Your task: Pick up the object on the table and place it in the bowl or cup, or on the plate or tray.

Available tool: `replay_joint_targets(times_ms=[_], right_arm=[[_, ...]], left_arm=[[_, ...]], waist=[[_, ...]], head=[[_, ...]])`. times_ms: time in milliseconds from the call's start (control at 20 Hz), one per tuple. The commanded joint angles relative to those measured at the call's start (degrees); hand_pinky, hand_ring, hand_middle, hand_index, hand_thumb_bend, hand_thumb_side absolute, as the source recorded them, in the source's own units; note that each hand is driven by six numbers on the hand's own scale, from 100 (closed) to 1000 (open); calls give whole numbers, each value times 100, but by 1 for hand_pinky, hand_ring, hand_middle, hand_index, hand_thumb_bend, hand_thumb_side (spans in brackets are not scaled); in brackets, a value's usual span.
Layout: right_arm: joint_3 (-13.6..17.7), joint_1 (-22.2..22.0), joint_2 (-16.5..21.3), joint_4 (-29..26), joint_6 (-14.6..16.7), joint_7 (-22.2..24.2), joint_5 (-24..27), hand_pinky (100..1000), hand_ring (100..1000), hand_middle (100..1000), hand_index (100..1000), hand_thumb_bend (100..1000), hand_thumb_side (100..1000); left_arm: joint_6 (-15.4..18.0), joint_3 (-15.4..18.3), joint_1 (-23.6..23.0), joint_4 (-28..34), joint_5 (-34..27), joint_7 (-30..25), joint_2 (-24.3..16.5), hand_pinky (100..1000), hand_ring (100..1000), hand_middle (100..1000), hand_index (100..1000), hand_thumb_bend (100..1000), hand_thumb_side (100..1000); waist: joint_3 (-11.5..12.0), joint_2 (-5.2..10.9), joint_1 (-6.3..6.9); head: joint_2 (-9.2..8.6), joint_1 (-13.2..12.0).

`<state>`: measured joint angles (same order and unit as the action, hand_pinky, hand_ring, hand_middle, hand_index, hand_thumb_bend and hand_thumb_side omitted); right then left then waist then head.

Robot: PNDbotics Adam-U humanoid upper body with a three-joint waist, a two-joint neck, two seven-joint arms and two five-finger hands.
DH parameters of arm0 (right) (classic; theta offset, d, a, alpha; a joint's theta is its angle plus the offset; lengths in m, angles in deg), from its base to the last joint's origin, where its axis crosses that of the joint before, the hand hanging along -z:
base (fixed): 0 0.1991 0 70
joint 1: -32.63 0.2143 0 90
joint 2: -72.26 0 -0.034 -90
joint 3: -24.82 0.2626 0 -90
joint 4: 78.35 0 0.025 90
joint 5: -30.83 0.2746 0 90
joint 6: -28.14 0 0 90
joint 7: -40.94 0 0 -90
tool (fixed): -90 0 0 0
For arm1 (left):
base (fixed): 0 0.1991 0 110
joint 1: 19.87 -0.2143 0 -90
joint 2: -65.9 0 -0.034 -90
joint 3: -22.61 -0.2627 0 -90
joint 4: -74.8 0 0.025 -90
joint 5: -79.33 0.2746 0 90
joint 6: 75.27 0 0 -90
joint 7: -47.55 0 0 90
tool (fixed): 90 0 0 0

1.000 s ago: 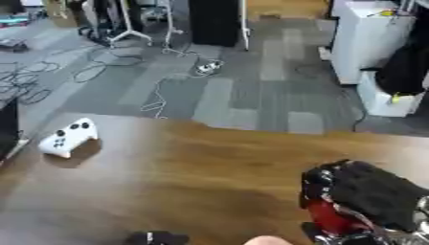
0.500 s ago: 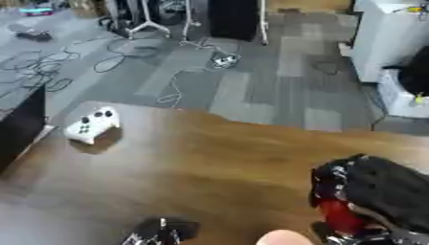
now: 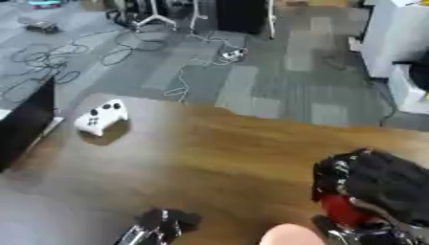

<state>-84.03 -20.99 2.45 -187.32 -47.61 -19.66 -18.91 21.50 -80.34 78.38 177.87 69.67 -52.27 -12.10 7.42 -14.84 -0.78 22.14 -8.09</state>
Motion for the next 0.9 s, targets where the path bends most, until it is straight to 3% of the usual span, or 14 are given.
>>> replay_joint_targets(times_ms=[50, 150, 300, 900], right_arm=[[36, 52, 24, -46, 3, -1, -15, 224, 135, 236, 311, 100, 100], [34, 49, 13, -17, 4, -4, -37, 223, 135, 235, 310, 100, 100], [24, 20, 9, 43, 12, -4, -87, 223, 135, 234, 309, 100, 100], [-79, -81, -124, 214, 113, -20, -292, 221, 136, 236, 311, 100, 100]], left_arm=[[3, 42, 67, 104, -32, 21, 25, 842, 849, 620, 733, 190, 1000], [7, 47, 76, 116, -30, 25, 30, 833, 844, 613, 732, 192, 1000], [43, 66, 118, 215, -45, 41, 17, 726, 814, 590, 726, 199, 1000], [399, 162, 259, 669, 231, 16, -55, 711, 793, 575, 711, 196, 950]], waist=[[24, 49, 14], [53, 29, 18], [110, 22, 20], [263, 25, -40]], head=[[26, -4], [40, 9], [52, 27], [-122, 500]])
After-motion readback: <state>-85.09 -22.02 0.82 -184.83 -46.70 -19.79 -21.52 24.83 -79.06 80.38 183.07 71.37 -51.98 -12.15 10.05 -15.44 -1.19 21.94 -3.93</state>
